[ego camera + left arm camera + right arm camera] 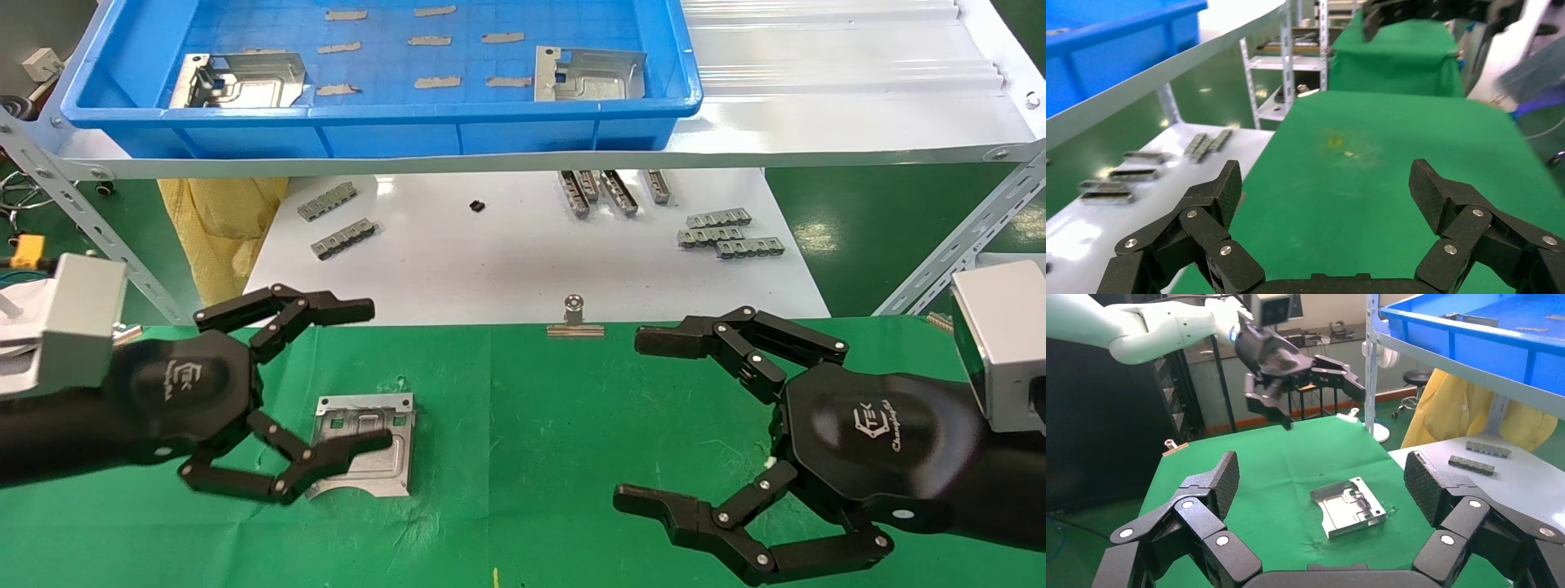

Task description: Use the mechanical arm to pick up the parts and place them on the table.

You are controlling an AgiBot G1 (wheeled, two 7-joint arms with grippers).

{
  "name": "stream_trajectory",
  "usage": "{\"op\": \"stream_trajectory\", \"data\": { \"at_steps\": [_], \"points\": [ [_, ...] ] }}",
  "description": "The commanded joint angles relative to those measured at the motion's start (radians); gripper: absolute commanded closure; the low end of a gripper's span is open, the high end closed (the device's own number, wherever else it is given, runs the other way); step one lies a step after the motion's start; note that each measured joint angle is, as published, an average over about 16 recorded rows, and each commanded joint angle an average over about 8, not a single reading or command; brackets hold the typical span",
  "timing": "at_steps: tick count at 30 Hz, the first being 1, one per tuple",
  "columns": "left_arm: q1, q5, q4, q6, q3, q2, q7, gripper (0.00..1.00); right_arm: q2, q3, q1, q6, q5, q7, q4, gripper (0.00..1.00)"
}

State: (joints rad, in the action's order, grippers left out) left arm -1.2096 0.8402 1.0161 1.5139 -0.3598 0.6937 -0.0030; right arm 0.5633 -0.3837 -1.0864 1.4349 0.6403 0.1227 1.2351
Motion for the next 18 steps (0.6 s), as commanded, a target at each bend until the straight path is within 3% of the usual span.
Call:
{"op": "stream_trajectory", "data": {
  "at_steps": [1,11,18],
  "points": [
    [0.022,-0.018,0.043,-0.003,0.013,-0.013,-0.030,0.00,0.000,0.000,0.000,0.000,0.000,0.000,0.000,0.00],
    [0.123,-0.100,0.244,-0.016,0.073,-0.075,-0.167,0.00,0.000,0.000,0.000,0.000,0.000,0.000,0.000,0.00],
    [0.158,-0.129,0.315,-0.019,0.093,-0.096,-0.203,0.00,0.000,0.000,0.000,0.000,0.000,0.000,0.000,0.00]
  ]
}}
